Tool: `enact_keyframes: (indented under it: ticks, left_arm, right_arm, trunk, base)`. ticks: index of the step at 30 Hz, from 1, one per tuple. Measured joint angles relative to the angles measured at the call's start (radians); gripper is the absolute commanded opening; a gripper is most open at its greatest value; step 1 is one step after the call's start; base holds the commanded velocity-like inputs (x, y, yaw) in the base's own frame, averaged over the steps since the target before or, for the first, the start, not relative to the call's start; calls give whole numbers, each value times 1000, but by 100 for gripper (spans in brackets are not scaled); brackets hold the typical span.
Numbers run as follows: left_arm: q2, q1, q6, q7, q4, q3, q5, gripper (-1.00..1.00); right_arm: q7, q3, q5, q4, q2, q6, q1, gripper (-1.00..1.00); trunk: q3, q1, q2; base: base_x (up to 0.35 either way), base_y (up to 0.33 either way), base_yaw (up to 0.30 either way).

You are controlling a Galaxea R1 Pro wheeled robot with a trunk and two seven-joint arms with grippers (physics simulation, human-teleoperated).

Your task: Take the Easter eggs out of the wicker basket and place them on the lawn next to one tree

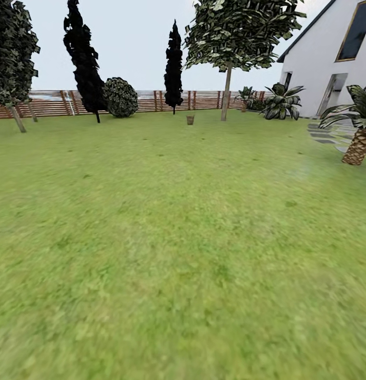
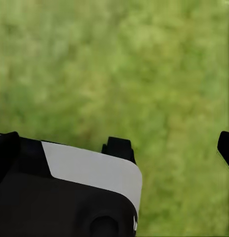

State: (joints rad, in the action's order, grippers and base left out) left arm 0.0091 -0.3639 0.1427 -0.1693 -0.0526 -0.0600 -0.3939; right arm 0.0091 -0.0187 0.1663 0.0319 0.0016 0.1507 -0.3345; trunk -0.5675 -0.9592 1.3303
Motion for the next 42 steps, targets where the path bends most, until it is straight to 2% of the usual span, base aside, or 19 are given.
enact_keyframes:
  ticks: [42]
  left_arm:
    - [0,0,0,0,0,0,1,100]
  right_arm:
    - [0,0,0,0,0,0,0,100]
  trunk:
    - [0,0,0]
  base:
    - [325,0,0]
